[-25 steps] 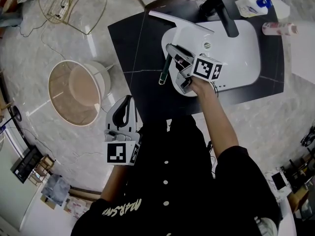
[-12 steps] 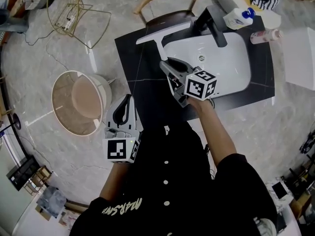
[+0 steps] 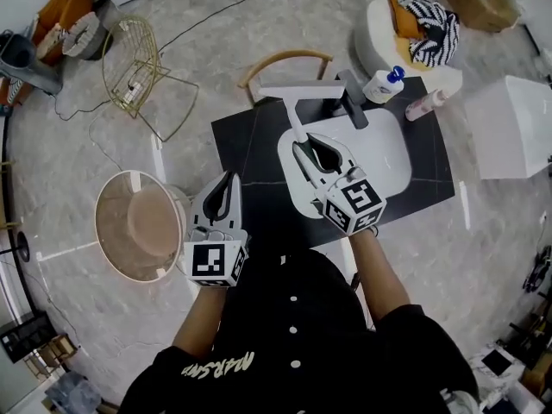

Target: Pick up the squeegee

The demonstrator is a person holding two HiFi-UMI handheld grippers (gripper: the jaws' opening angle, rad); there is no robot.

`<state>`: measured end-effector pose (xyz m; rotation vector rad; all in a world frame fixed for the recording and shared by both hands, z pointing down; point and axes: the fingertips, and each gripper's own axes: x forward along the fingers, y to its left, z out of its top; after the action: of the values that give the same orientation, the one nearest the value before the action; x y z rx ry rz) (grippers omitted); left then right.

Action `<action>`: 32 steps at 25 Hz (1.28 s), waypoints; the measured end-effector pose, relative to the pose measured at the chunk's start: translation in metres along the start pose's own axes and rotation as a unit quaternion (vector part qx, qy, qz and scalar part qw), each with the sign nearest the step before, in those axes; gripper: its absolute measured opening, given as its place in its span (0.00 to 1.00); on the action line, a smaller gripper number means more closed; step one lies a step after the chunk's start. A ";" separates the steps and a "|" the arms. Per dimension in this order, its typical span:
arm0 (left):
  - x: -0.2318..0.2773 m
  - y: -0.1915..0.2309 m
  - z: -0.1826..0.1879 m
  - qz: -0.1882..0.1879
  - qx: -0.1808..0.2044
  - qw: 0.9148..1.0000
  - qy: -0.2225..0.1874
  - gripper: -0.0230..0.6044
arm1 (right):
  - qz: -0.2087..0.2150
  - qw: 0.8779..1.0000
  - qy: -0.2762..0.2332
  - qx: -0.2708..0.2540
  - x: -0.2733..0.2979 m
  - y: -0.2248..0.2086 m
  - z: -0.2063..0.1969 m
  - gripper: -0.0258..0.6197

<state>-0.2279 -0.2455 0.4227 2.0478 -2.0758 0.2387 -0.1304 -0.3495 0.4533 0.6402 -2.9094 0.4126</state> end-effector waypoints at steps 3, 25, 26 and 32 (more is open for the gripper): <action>0.006 0.001 0.028 -0.004 0.009 0.999 -0.031 0.07 | -0.024 0.999 -0.019 -0.044 -0.018 0.001 0.033 0.18; -0.016 -0.007 0.124 -0.020 0.042 0.990 -0.136 0.07 | -0.131 0.961 -0.182 -0.161 -0.109 0.039 0.158 0.18; -0.017 -0.009 0.125 -0.020 0.042 0.989 -0.137 0.07 | -0.132 0.960 -0.185 -0.162 -0.109 0.040 0.160 0.18; -0.020 -0.015 0.125 -0.017 0.051 0.989 -0.140 0.07 | -0.140 0.962 -0.173 -0.159 -0.108 0.037 0.155 0.18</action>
<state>-0.2178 -0.2595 0.2969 2.2912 -2.2251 0.0525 -0.0607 -0.3203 0.2761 1.1435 -3.0253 -0.2215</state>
